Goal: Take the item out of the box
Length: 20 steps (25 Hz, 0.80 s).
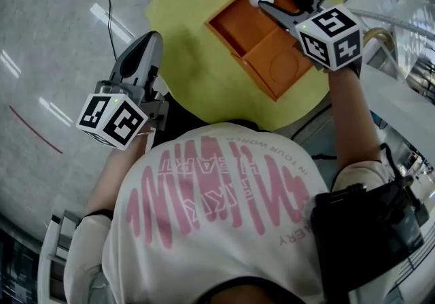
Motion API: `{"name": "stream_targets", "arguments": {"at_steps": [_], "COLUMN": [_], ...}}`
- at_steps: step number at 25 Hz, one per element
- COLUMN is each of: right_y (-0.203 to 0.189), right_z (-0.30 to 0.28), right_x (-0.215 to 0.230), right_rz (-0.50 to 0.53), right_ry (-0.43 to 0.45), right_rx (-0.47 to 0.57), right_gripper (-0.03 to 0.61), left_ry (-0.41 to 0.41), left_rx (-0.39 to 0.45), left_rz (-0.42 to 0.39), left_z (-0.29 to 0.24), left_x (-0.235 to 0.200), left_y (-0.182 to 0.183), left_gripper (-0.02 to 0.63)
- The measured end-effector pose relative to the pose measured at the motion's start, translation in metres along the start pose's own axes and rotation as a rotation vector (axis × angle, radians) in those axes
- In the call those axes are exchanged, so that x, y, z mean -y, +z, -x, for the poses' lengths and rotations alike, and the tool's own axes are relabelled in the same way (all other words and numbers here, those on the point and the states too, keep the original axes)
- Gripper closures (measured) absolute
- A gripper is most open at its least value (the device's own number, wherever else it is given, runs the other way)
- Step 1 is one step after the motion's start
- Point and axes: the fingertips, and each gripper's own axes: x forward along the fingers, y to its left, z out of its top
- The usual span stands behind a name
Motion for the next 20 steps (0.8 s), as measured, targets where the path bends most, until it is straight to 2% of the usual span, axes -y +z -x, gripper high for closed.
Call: {"name": "stream_targets", "arguments": {"at_steps": [4,9,13,20], "right_y": [-0.005,-0.013,-0.008,-0.013], "right_z": [-0.009,-0.016,-0.016,-0.019], "right_x": [-0.004,-0.004,-0.003,-0.004], "right_rz": [0.068,0.135,0.151,0.193], "right_ry": [0.015,-0.013,-0.039,-0.045], "right_rx": [-0.048,-0.088,-0.09,-0.112], "right_gripper": [0.353,0.354,0.404,0.408], "left_ry": [0.004,-0.001,0.009,0.011], "left_rx": [0.003,0.006,0.014,0.017], "left_rz": [-0.005,-0.011,-0.01,-0.008], "left_z": [0.002,0.003,0.01,0.014], "left_x": [-0.001,0.002,-0.001,-0.001], "left_y": [0.001,-0.001,0.002,-0.005], "left_gripper": [0.606,0.606,0.606,0.606]}}
